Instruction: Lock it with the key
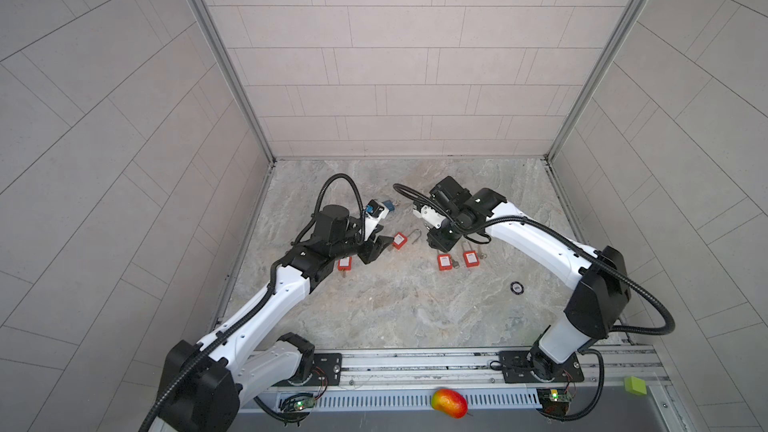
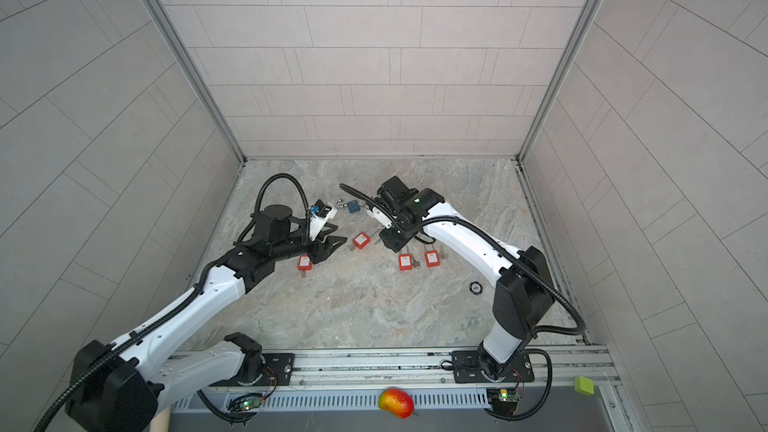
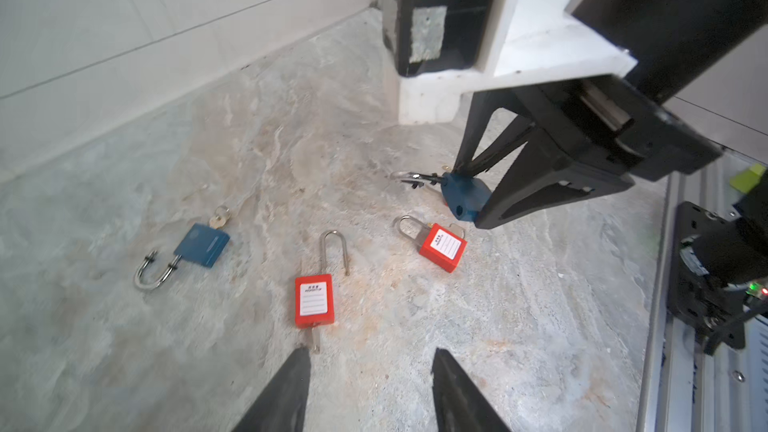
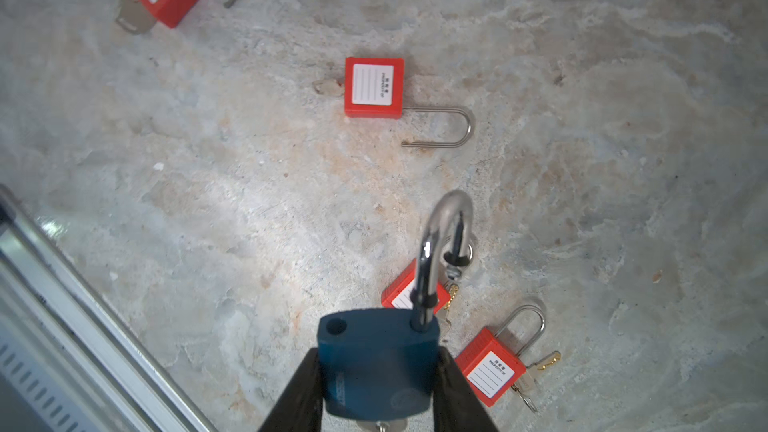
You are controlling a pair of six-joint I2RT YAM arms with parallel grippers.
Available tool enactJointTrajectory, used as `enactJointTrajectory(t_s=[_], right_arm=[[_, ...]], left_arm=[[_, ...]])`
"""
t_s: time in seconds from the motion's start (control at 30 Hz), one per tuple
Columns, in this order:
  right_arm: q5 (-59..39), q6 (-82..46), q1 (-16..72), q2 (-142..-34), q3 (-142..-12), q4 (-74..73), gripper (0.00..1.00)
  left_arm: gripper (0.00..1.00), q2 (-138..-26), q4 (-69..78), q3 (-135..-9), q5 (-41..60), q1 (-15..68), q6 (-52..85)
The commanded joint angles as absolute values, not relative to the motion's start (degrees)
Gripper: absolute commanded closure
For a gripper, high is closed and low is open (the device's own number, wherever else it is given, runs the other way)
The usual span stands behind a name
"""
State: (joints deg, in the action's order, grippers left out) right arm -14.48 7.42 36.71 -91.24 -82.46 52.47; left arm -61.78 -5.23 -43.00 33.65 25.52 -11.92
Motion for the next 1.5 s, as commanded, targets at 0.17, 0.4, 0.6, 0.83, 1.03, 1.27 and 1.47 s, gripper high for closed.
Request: enactJointTrajectory(t_s=[0.17,0.4,0.6,0.83,1.03,1.27,1.47], right_arm=[[-26.30,27.11,35.16,-80.92,-77.47,51.14,0.70],[-33.77,33.02,34.99,-78.40,-75.93,52.79,0.71],[-35.29,34.74,35.03,-79.58,-77.43,54.79,0.72],[-36.56,36.57,35.03,-80.77,-79.00,56.08,0.73],[-36.83,38.07,34.98,-80.86,-79.44,56.84,0.73],[-37.52,40.01,35.00,-80.95,-80.24,57.50,0.74],[-37.95,40.86,34.98,-81.41,-80.11,57.66,0.74]], left_arm=[[0.47,-67.84,6.23,-45.25,52.94,25.33,-18.05],[0.47,-72.20,8.36,-48.16,57.34,27.26,-19.76],[0.50,-73.60,9.30,-47.68,57.04,29.70,-22.07],[0.55,-73.49,8.96,-46.98,56.60,30.23,-22.80],[0.64,-73.61,6.57,-47.34,56.68,30.53,-24.41],[0.67,-73.63,5.11,-46.95,57.13,30.77,-25.51],[0.80,-73.21,4.93,-46.90,57.53,31.20,-25.50]])
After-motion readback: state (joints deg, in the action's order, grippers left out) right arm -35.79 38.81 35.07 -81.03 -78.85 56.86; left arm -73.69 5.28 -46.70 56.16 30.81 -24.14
